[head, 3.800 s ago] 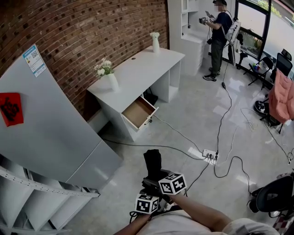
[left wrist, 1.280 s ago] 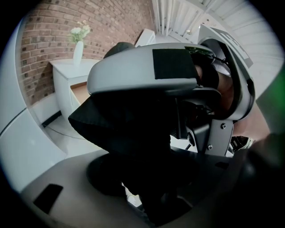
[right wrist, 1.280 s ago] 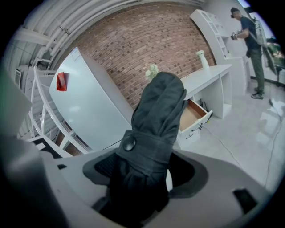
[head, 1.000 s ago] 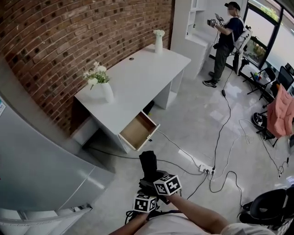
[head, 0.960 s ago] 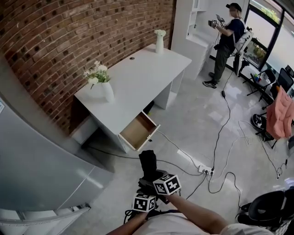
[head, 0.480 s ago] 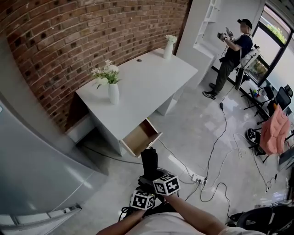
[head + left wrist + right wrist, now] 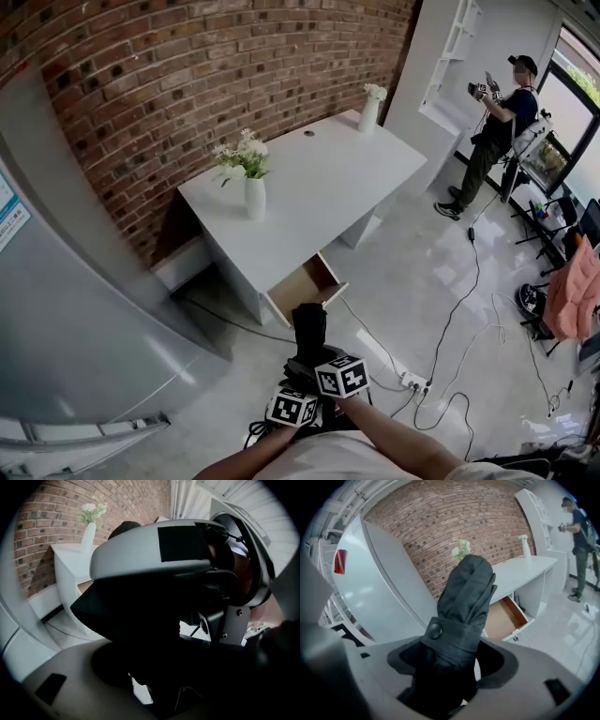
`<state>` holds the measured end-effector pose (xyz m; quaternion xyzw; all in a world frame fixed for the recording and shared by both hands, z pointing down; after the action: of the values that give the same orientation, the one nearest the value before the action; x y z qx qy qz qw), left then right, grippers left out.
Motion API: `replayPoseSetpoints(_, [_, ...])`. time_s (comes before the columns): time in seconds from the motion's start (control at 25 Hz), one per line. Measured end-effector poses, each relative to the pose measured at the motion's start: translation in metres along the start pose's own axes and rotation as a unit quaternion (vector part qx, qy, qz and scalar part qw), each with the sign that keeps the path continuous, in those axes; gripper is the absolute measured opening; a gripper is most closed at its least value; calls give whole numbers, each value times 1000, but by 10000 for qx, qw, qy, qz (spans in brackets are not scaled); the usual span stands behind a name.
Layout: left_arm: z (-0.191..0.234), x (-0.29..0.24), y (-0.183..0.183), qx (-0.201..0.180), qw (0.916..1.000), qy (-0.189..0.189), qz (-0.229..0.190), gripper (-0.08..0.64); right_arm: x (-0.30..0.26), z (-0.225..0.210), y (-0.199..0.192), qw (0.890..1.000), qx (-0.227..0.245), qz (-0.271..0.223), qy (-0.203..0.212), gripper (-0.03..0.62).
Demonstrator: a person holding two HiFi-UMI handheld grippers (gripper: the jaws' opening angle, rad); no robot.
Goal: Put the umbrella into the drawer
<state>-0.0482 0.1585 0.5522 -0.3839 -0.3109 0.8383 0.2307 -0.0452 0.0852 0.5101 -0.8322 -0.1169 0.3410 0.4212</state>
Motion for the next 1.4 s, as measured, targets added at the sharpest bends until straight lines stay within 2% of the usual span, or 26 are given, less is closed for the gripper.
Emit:
replayPoseSetpoints(0.2, [5,-16,20,-90,9998,164,-67,232,-9,-17,16,9998,-50,-71,195,330])
replayPoseSetpoints(0.4, [0,-34,27,62,9993,358,-83,232,-9,-31,27,9991,78,57,406,330])
replayPoseSetpoints(0.56, [-7,-49,35,51,9989,454,-91,232,-6,-50,31,9988,-26,56,489,330])
replayPoseSetpoints(0.76, [-12,-65,37,169,9983,553,-108,232,-4,-65,36,9981,30,126,600,330])
replayPoseSetpoints(1.16, [-18,-89,49,138,9971,733,-163,232,-3,-90,45,9971,17,97,756,330])
replayPoseSetpoints(1.4, [-13,-102,51,291,9955,880,-189,232,-11,-101,49,9958,16,216,889,330])
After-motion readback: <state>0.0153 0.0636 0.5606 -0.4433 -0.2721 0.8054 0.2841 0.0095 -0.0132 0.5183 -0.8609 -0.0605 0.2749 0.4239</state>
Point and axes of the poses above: the fingertips, and each gripper's own axes: x backward along the fingers, z to its left, y out of its top, the point moved 5 cm from there along x, backward along the fingers, and after that the axes turned 15 degrees about -z, right-handed, at the moved point
